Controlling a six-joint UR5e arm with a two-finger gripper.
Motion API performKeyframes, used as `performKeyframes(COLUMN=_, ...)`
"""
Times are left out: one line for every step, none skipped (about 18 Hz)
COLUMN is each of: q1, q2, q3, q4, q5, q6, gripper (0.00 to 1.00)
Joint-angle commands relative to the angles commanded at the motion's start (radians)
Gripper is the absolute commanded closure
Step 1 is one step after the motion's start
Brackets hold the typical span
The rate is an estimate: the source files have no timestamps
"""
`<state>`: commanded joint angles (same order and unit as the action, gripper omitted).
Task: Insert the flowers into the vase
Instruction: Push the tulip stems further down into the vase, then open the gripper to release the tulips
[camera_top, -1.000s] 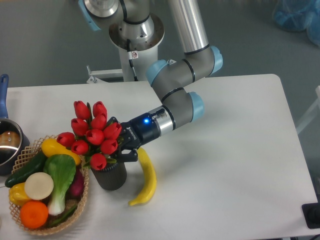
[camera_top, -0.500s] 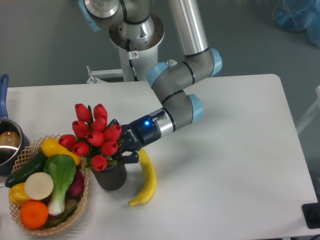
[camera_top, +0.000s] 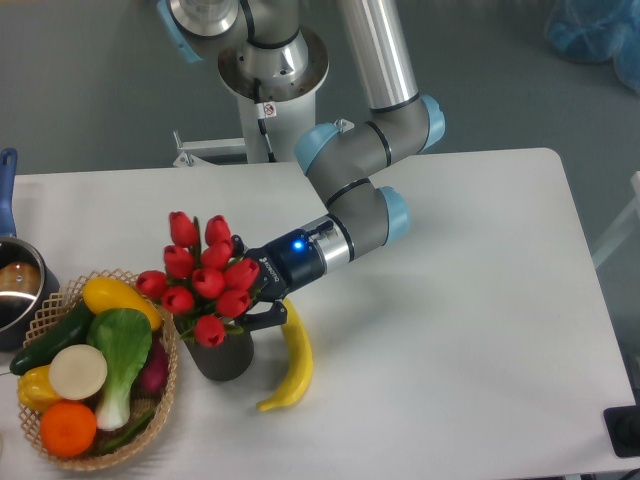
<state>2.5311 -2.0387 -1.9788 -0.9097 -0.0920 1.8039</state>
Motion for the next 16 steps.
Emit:
performKeyframes(q1=0.002, q2=0.002, q3=-0.003, q4=-0.002, q5=-0.002, q6=0.008, gripper=0.23)
performKeyframes(q1=0.003, q2=0.002, q3=-0.006, q4=-0.002, q5=-0.002, q6=0.017, gripper=0.2)
performKeyframes(q1=0.003, q2=0.002, q3=-0.011, q4=-0.002, q5=-0.002, q6=0.026, gripper=0.19)
performKeyframes(q1=0.003, q2=0.002, q3=-0.011, q4=-0.002, q5=-0.002, q6=0.034, gripper=0.15)
performKeyframes(q1=0.005, q2=0.002, q3=-0.012, q4=-0.002, q5=-0.002, q6=0.035, gripper=0.11)
performKeyframes(q1=0.003, q2=0.002, q3=-0.012, q4=-0.002, q5=-0.002, q6=0.035, gripper=0.09)
performKeyframes(q1=0.005, q2=0.003, q3=-0.012, q4=-0.002, q5=-0.002, q6=0.035, gripper=0.07)
performKeyframes(q1=0.005, q2=0.003, q3=-0.012, q4=0.0, q5=-0.002, q6=0.035, gripper=0.02)
performKeyframes(q1=0.005, q2=0.003, q3=-0.012, q4=0.0, q5=-0.002, q6=0.035, gripper=0.0)
performKeyframes(q1=0.005, q2=0.005, q3=-0.014, q4=-0.002, q5=-0.002, q6=0.034, gripper=0.0)
performKeyframes(q1=0.006, q2=0.008, q3=-0.014, q4=-0.002, q5=0.0, q6=0.034, gripper=0.0)
performKeyframes(q1=0.006, q2=0.009, q3=-0.015, q4=-0.002, q5=0.0, q6=0.034, gripper=0.0)
performKeyframes(q1=0.012, q2=0.011, q3=-0.017, q4=-0.002, q5=0.003, q6=0.035, gripper=0.0)
performKeyframes(q1=0.018, q2=0.017, q3=-0.018, q4=-0.002, q5=0.021, q6=0.035, gripper=0.0)
performKeyframes(q1=0.029, q2=0.029, q3=-0.02, q4=-0.002, q5=0.059, q6=0.034, gripper=0.0)
performKeyframes(q1=0.041, q2=0.044, q3=-0.018, q4=-0.002, q5=0.101, q6=0.029, gripper=0.0)
